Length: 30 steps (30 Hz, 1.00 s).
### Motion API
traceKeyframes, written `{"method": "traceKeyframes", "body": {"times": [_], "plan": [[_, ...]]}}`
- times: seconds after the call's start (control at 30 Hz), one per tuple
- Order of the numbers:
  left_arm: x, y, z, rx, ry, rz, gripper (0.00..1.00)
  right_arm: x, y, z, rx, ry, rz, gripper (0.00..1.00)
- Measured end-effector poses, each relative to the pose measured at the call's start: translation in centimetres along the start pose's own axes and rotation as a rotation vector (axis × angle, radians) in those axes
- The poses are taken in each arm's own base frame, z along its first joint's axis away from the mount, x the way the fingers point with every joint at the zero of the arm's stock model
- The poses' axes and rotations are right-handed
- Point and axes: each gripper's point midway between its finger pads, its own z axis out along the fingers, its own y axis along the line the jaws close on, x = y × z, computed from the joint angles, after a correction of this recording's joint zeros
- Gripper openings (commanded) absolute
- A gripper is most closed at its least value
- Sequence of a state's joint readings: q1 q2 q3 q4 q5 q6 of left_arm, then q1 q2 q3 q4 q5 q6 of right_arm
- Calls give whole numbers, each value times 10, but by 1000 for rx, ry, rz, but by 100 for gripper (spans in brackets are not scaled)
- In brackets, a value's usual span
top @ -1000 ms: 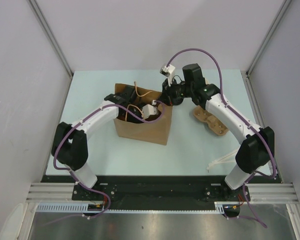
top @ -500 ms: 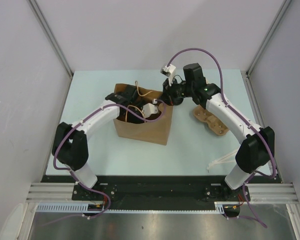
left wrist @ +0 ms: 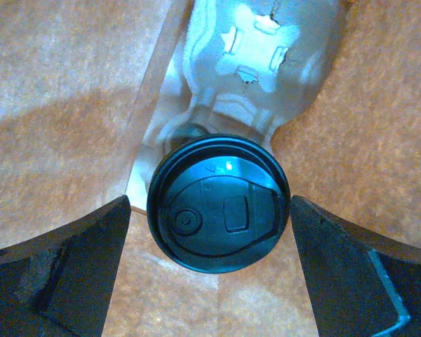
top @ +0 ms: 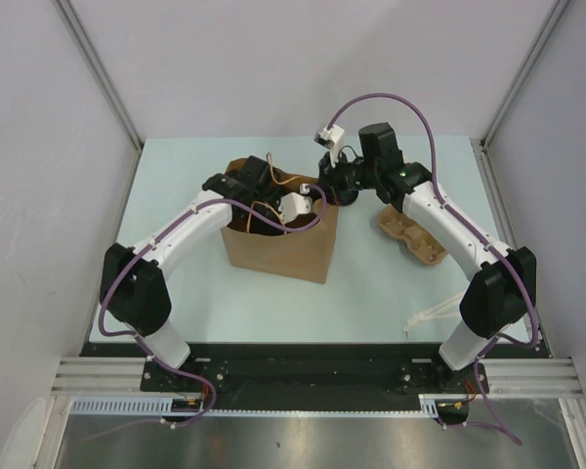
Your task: Pack the takeout coffee
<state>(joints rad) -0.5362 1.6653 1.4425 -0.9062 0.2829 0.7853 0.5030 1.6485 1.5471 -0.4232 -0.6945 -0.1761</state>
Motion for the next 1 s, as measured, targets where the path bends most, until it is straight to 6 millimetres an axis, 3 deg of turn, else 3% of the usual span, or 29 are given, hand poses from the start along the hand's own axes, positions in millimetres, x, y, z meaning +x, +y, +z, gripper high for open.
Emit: {"method": "traceKeyframes", "body": {"times": [1.0], "plan": [[-28, -3, -58, -97, -126, 23, 99, 0, 0, -2, -43, -11, 44, 0]]}}
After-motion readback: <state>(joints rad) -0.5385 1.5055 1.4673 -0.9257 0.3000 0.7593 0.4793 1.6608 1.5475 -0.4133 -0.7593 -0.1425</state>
